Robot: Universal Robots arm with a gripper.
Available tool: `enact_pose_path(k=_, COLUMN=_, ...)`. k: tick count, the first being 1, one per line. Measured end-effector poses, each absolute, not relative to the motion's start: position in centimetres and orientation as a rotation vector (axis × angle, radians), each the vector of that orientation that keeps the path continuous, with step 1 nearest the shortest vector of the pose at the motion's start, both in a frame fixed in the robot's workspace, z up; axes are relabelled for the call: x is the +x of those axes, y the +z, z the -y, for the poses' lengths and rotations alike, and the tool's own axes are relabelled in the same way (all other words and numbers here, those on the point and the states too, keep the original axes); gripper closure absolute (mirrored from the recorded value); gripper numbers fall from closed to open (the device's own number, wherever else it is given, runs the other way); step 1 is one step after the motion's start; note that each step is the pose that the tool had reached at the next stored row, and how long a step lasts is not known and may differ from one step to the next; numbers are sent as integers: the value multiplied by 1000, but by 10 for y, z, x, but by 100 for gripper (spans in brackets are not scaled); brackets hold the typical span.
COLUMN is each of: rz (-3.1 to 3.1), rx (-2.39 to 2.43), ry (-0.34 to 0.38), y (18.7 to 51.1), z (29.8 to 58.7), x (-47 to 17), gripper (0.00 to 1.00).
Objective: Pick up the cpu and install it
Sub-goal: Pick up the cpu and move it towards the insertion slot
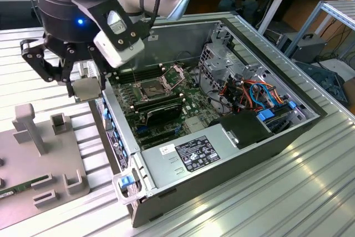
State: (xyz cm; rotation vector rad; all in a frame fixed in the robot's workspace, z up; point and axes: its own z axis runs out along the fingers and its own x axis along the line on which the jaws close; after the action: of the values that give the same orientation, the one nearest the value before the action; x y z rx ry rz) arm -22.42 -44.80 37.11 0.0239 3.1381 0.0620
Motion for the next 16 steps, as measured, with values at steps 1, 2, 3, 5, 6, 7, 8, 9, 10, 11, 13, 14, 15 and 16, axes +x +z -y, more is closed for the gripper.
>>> enact_pose_path(k=1, rz=-3138, rx=24, ry=62, y=371, z=448, x=-208, gripper=45)
enact_pose_path(k=2, rz=-3138, rx=24, ry=62, y=371, z=448, x=-205, gripper=45)
enact_pose_path(k=3, rz=-3138, rx=24, ry=62, y=371, z=448, x=-203, gripper=45)
enact_pose_path(k=5, rz=-3138, rx=24, ry=62, y=371, z=448, x=-198, gripper=45)
enact_pose_path(k=6, rz=-3138, rx=24, ry=62, y=371, z=448, x=-196, gripper=45)
enact_pose_path(k=7, rz=-3138, rx=24, ry=62, y=371, z=448, x=-194, gripper=45)
enact_pose_path(k=8, rz=-3138, rx=24, ry=62, y=371, z=448, x=-191, gripper=45)
enact_pose_path(k=9, rz=-3138, rx=24, ry=62, y=371, z=448, x=-189, gripper=45)
enact_pose_path(k=10, rz=-3138, rx=24, ry=62, y=371, z=448, x=-185, gripper=45)
enact_pose_path(k=11, rz=-3138, rx=24, ry=62, y=371, z=448, x=-182, gripper=45)
enact_pose_path(k=13, rz=-3138, rx=24, ry=62, y=371, z=448, x=-177, gripper=45)
enact_pose_path(k=14, rz=-3138, rx=24, ry=62, y=371, z=448, x=-175, gripper=45)
enact_pose_path(k=15, rz=-3138, rx=24, ry=62, y=371, z=448, x=-171, gripper=45)
enact_pose_path(k=16, rz=-3138, rx=24, ry=62, y=371, z=448, x=-169, gripper=45)
